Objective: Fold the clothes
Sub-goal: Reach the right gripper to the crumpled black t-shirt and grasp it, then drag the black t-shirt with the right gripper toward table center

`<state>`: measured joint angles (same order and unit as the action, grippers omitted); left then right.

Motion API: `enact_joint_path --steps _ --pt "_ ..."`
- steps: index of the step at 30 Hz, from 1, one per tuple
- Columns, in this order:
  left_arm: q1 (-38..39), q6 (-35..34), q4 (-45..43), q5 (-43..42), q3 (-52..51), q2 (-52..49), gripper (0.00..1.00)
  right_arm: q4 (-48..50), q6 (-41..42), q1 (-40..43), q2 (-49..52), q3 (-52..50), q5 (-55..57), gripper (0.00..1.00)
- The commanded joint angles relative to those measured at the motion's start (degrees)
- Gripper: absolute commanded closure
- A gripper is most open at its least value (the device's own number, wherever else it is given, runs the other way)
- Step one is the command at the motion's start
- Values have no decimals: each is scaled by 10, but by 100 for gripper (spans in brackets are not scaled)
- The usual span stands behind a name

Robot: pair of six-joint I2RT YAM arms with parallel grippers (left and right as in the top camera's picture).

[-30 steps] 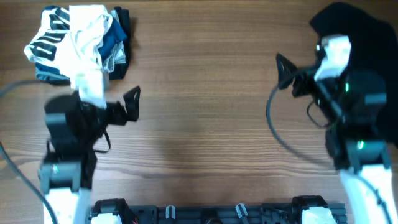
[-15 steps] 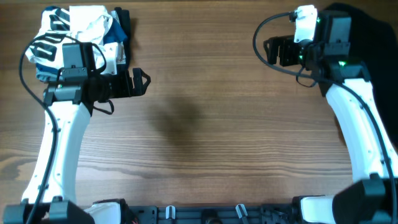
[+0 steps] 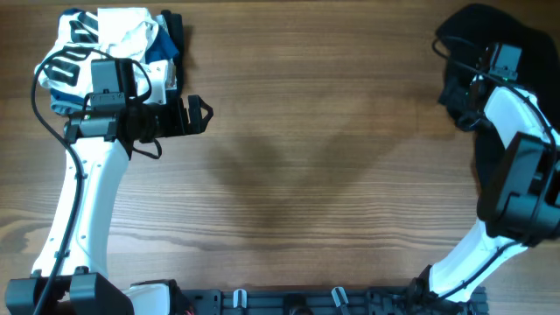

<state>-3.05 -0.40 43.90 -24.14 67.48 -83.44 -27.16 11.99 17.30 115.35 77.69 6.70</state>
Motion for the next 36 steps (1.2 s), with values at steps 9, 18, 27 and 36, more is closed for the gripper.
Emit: enact_joint_path --steps 9,18,27,36 --pt "2 -5 -3 -14 11 -3 0 -25 62 -2 53 6 39 30" --pt "2 -5 -3 -13 11 -3 1 -60 64 -14 54 6 1 87" --pt "-19 -1 -21 14 11 -2 14 -142 10 -81 31 84 -70 96" --pt "-125 -1 -23 17 11 -2 15 -184 -14 -310 31 174 -141 96"
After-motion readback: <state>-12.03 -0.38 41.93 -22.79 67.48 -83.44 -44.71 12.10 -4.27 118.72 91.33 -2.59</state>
